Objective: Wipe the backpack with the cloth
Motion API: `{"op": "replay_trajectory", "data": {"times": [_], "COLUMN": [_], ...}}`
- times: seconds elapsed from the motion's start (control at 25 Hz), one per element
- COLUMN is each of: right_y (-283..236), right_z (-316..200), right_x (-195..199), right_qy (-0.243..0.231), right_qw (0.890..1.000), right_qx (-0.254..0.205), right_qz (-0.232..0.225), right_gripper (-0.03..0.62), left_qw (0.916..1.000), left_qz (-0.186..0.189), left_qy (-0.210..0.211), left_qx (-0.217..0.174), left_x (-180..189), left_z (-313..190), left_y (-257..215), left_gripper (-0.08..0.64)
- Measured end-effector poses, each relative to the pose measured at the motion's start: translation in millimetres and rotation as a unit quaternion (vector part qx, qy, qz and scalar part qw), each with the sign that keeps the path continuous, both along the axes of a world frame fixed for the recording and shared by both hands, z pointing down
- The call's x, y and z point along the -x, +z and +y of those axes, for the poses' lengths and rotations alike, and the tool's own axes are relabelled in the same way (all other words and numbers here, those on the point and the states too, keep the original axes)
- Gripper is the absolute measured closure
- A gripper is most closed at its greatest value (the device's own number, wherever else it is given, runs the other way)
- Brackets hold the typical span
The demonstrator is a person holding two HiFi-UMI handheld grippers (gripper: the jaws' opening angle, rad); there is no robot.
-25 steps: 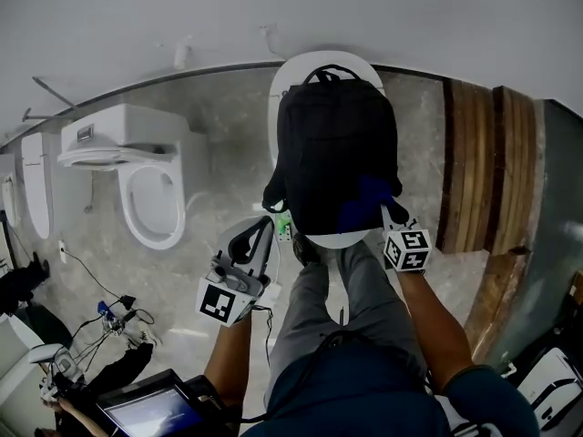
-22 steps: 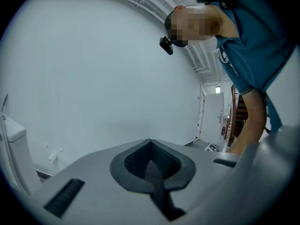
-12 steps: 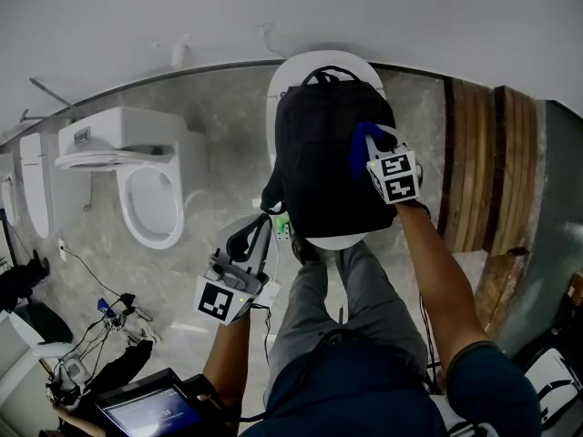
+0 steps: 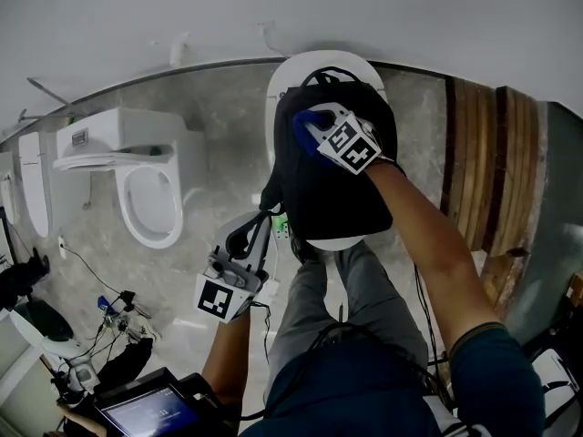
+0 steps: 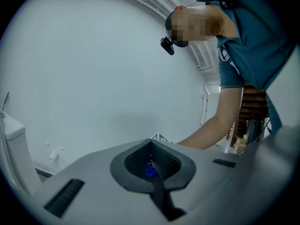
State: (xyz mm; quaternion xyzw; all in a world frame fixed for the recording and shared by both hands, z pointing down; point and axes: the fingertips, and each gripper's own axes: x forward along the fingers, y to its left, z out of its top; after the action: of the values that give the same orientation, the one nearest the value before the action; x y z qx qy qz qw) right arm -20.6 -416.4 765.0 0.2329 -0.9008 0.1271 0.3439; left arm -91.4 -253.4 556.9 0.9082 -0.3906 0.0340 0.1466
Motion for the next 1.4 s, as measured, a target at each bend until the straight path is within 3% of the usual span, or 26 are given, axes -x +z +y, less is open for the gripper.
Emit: {"op": "replay_trajectory", "data": {"times": [0.04,0.12,0.2,0.28,0.4,0.52,0.64,0.72,0.84,1.04,1.4], "right_y": [0.5,4.4,4.7,-1.4,-10.2,-12.8,-12.7,-9.9,-0.2,23.6,64.2], "right_z": [-0.8,-7.8,-14.5,-11.4,10.3,48.5,94.2,124.7,169.7,230.4,294.5], "right_x": [-2.8,-25.0,-60.4,-96.6,-146.1,-184.8,-206.4,-209.0,-206.7,-203.8,-204.0], "right_qy": [0.002,0.028,0.075,0.132,0.224,0.313,0.367,0.387,0.400,0.420,0.438], "right_qw": [1.000,0.998,0.992,0.986,0.973,0.949,0.928,0.917,0.910,0.900,0.885], "right_qx": [0.003,-0.008,-0.024,-0.024,-0.008,0.024,0.040,0.054,0.070,0.100,0.158], "right_qz": [0.001,0.047,0.097,0.101,0.053,-0.010,-0.055,-0.077,-0.080,-0.058,-0.014], "right_gripper": [0.568,0.568,0.568,0.568,0.568,0.569,0.568,0.569,0.568,0.569,0.568], "left_qw": [1.0000,1.0000,1.0000,1.0000,1.0000,1.0000,0.9999,0.9997,0.9996,0.9991,0.9980], "left_qz": [-0.001,-0.001,-0.001,-0.002,-0.001,-0.001,-0.001,0.002,0.002,0.000,0.005], "left_qy": [0.000,0.001,0.002,0.002,0.004,0.009,0.017,0.023,0.030,0.041,0.056], "left_qx": [0.000,0.001,0.000,0.000,0.000,0.000,0.001,-0.002,-0.004,-0.012,-0.029], "left_x": [-0.1,-0.8,-1.4,-1.1,0.5,-1.2,-6.9,-10.8,-15.2,-19.8,-20.6], "left_z": [-0.6,-2.2,-4.2,-6.3,-9.2,-10.7,-11.5,-12.2,-11.6,-6.0,22.6], "left_y": [0.6,0.7,-1.0,-2.4,-2.1,-1.4,-2.1,-5.1,-10.2,-23.1,-53.1], "left_gripper": [0.557,0.557,0.557,0.557,0.557,0.557,0.557,0.557,0.557,0.557,0.557]}}
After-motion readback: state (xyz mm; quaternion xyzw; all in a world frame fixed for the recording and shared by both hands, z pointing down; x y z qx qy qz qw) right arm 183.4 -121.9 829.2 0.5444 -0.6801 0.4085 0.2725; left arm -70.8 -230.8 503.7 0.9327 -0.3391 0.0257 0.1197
